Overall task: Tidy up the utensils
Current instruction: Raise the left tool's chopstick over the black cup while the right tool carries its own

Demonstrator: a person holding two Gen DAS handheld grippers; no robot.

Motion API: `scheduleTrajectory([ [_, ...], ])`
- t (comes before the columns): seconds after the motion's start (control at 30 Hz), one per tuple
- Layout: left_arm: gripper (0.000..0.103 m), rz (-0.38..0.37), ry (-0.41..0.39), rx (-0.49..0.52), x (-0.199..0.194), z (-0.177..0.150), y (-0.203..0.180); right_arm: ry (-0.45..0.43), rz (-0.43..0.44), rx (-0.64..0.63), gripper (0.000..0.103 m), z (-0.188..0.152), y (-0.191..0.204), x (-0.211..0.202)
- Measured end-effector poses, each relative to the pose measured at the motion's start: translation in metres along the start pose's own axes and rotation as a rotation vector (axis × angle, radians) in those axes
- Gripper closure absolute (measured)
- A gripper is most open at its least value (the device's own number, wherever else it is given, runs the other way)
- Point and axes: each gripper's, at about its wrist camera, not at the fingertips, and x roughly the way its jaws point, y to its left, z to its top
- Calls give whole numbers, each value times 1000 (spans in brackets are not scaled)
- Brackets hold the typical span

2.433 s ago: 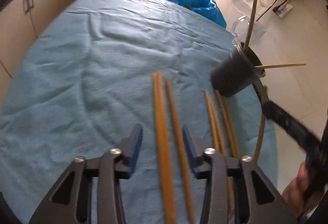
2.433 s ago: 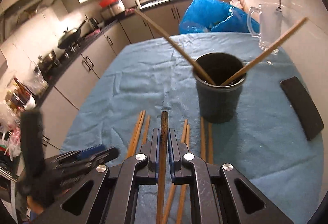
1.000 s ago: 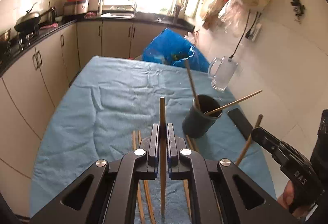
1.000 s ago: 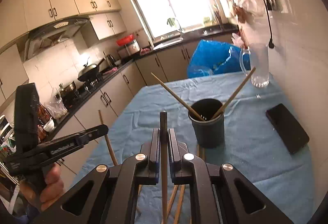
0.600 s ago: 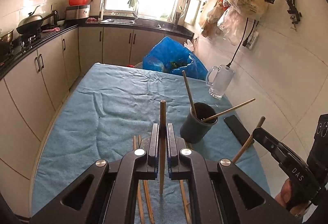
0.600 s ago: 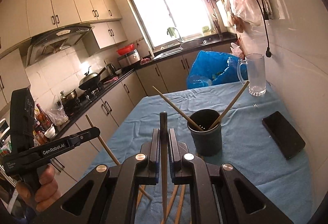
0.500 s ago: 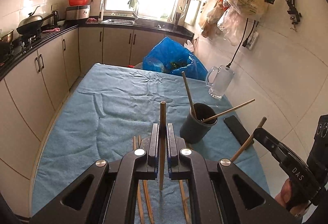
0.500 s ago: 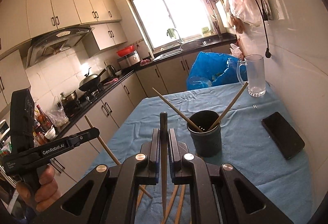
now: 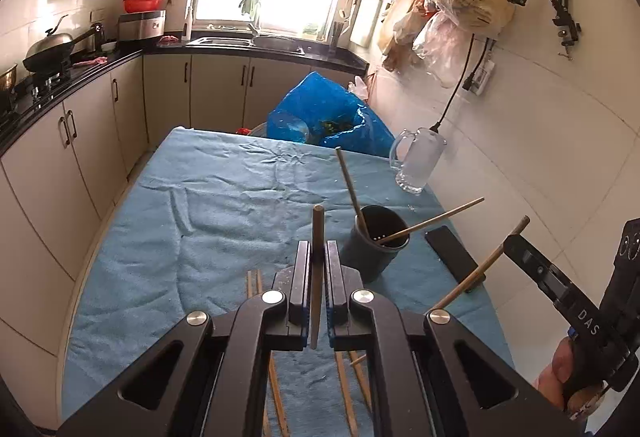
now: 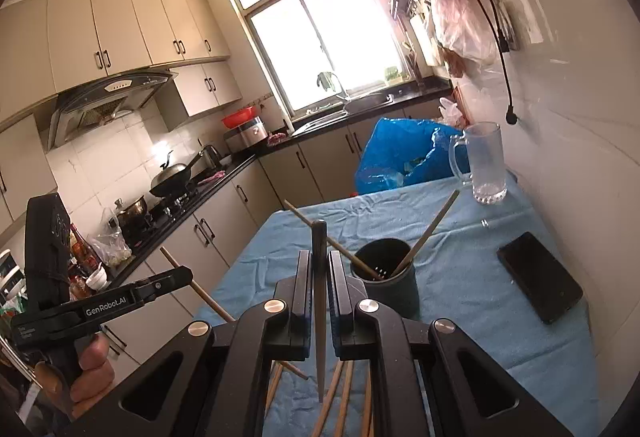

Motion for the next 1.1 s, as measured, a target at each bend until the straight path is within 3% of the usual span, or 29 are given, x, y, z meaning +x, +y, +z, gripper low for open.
scheduleTrajectory([
  [0.33, 97, -38, -23, 40, -11, 24, -23, -52, -11, -5, 95, 22, -4, -15],
  [0.7, 97, -77, -97, 81, -18, 79, -60, -164, -60, -18, 95, 73, -7, -26],
  [1.1, 97, -97, -85, 39, 29, 120, -73, -210, -130, -9, 95, 115, -16, 15],
])
